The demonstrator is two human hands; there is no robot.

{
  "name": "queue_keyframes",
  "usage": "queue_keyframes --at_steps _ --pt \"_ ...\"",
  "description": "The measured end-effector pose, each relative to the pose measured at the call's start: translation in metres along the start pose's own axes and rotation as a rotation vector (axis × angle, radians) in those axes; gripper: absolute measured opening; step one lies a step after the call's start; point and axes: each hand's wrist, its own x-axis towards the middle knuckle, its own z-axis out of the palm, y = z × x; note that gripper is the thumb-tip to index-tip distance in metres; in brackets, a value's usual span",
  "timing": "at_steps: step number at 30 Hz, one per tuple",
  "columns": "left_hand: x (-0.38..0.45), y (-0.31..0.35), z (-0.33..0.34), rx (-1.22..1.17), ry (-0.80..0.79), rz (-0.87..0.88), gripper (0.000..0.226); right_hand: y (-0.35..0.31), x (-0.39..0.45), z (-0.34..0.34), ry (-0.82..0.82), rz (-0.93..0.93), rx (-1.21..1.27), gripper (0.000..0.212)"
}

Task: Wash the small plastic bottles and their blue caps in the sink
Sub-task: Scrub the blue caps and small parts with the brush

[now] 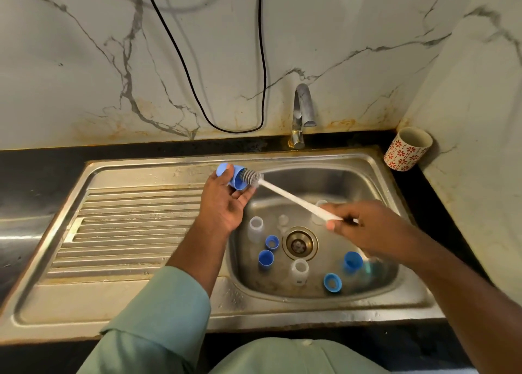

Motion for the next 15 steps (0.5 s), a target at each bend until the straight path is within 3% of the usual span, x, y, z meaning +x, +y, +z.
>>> queue_keyframes --at_steps 3,6,10,12,15 --pt "0.001 -0.001 0.002 0.000 -0.012 -0.006 0.027 -0.002 -0.001 0.006 -0.131 0.011 0.079 0.017" --pt "0.000 -0.004 0.003 0.045 -0.051 0.001 0.026 0.001 0.003 0.001 0.006 -0.002 -0.108 0.026" --pt "0.005 -0.003 0.001 0.004 -0.063 0.027 0.017 0.005 -0.006 0.010 -0.126 0.014 -0.037 0.010" --pt "0.007 -0.001 -0.003 -0.051 -0.031 0.033 0.028 0.012 -0.008 0.004 0.030 0.052 -0.131 0.021" --pt "0.007 -0.001 -0.006 -0.088 -0.012 0.030 0.040 0.015 -0.015 -0.006 0.167 0.122 0.116 0.026"
